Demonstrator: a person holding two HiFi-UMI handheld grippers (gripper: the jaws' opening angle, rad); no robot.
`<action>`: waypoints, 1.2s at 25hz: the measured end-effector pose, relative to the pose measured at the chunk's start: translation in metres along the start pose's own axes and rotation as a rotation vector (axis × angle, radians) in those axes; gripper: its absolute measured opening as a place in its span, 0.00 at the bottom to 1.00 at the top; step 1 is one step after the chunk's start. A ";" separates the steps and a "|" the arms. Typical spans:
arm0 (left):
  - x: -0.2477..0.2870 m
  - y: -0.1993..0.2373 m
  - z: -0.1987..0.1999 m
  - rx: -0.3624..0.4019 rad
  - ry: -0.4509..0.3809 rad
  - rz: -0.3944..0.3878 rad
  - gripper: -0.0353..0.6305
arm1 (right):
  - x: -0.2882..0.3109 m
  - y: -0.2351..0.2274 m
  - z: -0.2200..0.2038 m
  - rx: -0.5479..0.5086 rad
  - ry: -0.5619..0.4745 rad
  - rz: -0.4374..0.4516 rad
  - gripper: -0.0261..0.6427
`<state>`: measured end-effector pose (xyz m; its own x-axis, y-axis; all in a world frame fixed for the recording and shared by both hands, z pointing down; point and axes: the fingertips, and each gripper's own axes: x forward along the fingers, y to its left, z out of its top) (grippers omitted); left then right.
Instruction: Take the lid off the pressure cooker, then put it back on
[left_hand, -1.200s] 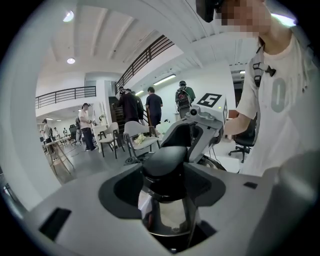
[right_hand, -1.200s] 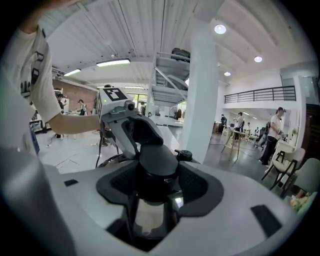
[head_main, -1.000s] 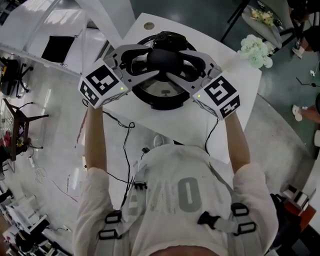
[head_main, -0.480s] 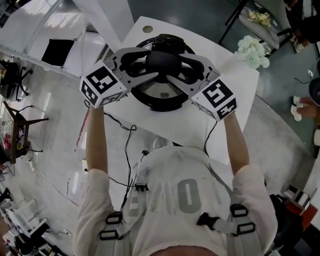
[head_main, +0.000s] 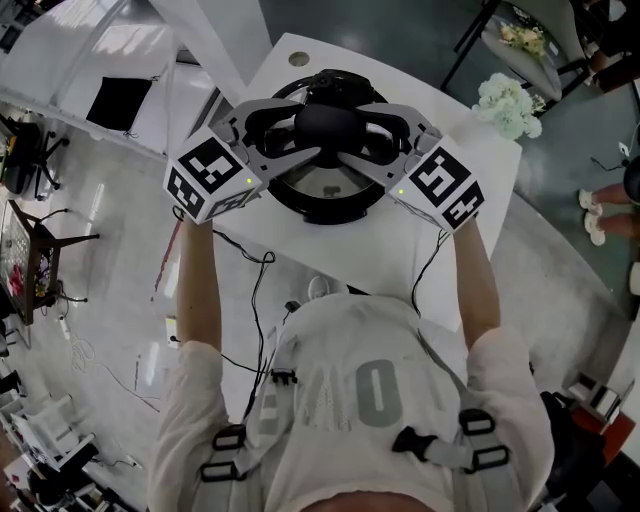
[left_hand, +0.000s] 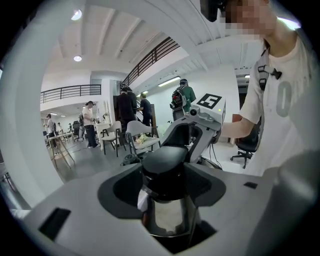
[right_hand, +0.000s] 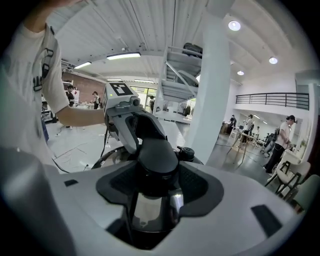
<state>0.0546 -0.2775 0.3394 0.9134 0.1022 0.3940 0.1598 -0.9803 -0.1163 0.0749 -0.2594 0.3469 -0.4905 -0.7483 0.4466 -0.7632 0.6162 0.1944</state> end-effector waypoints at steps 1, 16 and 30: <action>-0.001 -0.001 0.000 0.003 0.005 0.005 0.44 | -0.001 0.000 0.000 0.002 -0.004 -0.003 0.43; -0.014 -0.016 -0.004 0.009 -0.025 0.029 0.24 | -0.023 -0.023 -0.008 0.029 -0.027 -0.176 0.09; -0.021 -0.004 0.004 0.079 0.034 0.090 0.28 | -0.039 -0.040 0.020 0.007 -0.087 -0.247 0.09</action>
<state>0.0361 -0.2751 0.3274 0.9123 0.0073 0.4094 0.1082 -0.9686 -0.2239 0.1163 -0.2603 0.3044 -0.3232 -0.8943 0.3094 -0.8670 0.4109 0.2818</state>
